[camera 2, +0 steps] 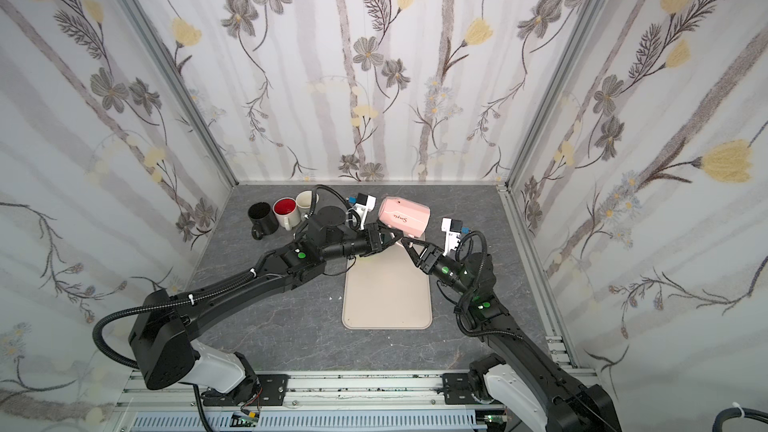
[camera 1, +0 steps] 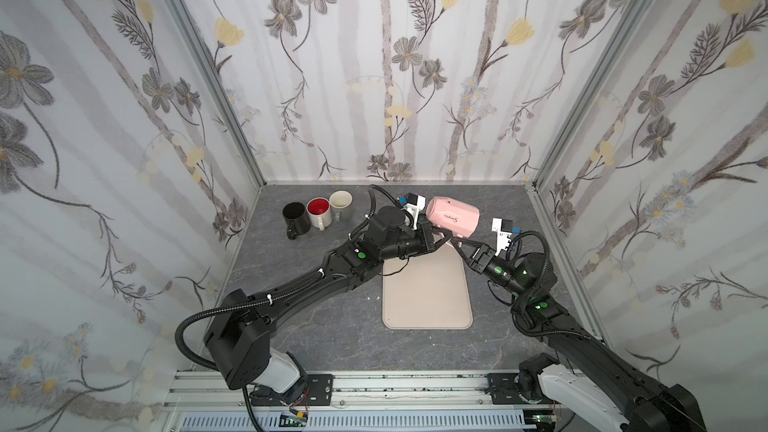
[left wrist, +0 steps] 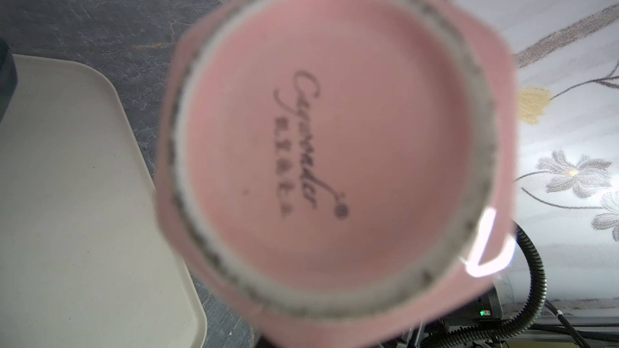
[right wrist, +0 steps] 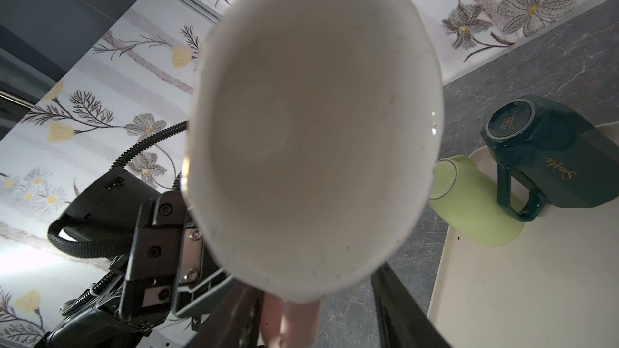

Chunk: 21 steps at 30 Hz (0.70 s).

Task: Turn the mug right side up

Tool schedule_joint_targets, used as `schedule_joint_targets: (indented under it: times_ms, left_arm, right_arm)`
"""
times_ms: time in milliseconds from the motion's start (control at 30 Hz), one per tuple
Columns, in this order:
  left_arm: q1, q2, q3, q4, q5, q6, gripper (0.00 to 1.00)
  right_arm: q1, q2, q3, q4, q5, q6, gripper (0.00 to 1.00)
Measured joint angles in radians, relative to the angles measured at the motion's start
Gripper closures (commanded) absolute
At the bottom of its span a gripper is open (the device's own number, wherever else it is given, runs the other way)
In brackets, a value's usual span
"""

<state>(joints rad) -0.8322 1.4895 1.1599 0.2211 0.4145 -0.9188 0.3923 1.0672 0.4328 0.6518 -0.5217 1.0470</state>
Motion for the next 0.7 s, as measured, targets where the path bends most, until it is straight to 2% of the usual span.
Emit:
schedule_joint_targets:
  times_ms: [467,700]
  left_arm:
    - [-0.003,0.024,-0.01,0.052,0.021,-0.033,1.0]
    - [-0.008,0.025,-0.01,0.066,0.028,-0.034,1.0]
  right_arm:
    - [-0.021,-0.017,0.001,0.032,-0.022,0.011,0.56]
    - [-0.021,-0.02,0.002,0.033,-0.023,0.019,0.64]
